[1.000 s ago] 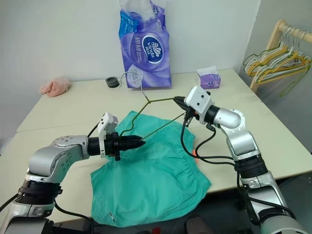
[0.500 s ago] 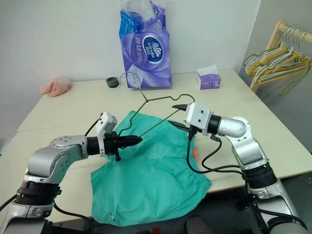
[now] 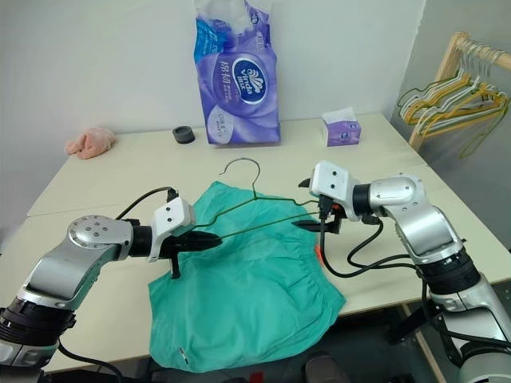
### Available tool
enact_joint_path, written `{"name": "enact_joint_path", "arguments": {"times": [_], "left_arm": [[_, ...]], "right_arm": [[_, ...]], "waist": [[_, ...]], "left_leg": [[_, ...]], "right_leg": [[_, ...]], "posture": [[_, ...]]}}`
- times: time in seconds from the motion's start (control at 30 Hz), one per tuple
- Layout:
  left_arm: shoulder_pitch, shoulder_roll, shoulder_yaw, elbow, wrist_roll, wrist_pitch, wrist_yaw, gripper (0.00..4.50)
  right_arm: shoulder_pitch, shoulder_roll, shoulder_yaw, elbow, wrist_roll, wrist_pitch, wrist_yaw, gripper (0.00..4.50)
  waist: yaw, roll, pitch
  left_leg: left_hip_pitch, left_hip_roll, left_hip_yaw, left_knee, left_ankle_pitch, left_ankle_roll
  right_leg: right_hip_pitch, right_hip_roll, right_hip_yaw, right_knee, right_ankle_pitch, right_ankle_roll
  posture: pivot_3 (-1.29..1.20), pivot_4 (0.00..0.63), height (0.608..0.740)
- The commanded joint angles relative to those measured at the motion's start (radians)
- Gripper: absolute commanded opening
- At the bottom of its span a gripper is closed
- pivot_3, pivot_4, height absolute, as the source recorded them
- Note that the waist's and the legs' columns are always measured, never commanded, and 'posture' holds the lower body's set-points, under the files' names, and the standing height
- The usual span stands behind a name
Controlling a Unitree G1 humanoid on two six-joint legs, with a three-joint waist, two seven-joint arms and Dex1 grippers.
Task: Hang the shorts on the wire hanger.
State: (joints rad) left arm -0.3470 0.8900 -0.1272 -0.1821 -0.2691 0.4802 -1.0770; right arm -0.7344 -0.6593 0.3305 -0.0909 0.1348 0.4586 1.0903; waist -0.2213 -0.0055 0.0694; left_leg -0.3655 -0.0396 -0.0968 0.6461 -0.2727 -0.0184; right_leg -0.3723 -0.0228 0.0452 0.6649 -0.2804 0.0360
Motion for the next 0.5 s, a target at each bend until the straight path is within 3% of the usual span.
{"name": "enact_joint_path", "arguments": {"times": [0.03,0.13,0.23,0.5], "left_arm": [[-0.012,0.017,0.008,-0.038,0.014,-0.026,-0.014,0.00],[-0.007,0.023,0.012,-0.045,0.018,-0.031,-0.023,0.00],[0.004,0.032,0.022,-0.045,0.019,-0.043,-0.038,0.00],[0.020,0.029,0.030,-0.029,0.027,-0.072,-0.045,0.00]], "right_arm": [[-0.073,0.030,0.053,0.077,-0.059,-0.036,0.020,4.46],[-0.119,0.059,0.102,0.162,-0.095,-0.042,0.052,4.46],[-0.150,0.079,0.141,0.243,-0.128,-0.050,0.083,3.91],[-0.161,0.083,0.156,0.299,-0.172,-0.065,0.137,1.12]], "waist": [[-0.002,0.000,0.000],[-0.002,0.000,0.000],[-0.002,0.000,0.000],[0.000,0.000,0.000]], "left_leg": [[0.000,0.000,0.000,0.000,0.000,0.000],[0.000,0.000,0.000,0.000,0.000,0.000],[0.000,0.000,0.000,0.000,0.000,0.000],[0.000,0.000,-0.001,0.000,0.000,0.000]], "right_leg": [[0.000,0.000,0.000,0.000,0.000,0.000],[0.000,0.000,0.000,0.000,0.000,0.000],[0.000,0.000,0.000,0.000,0.000,0.000],[0.000,0.000,-0.001,0.000,0.000,0.000]], "posture": [[-0.25,0.027,0.740],[-0.24,0.023,0.740],[-0.24,0.023,0.740],[-0.23,0.022,0.740]]}}
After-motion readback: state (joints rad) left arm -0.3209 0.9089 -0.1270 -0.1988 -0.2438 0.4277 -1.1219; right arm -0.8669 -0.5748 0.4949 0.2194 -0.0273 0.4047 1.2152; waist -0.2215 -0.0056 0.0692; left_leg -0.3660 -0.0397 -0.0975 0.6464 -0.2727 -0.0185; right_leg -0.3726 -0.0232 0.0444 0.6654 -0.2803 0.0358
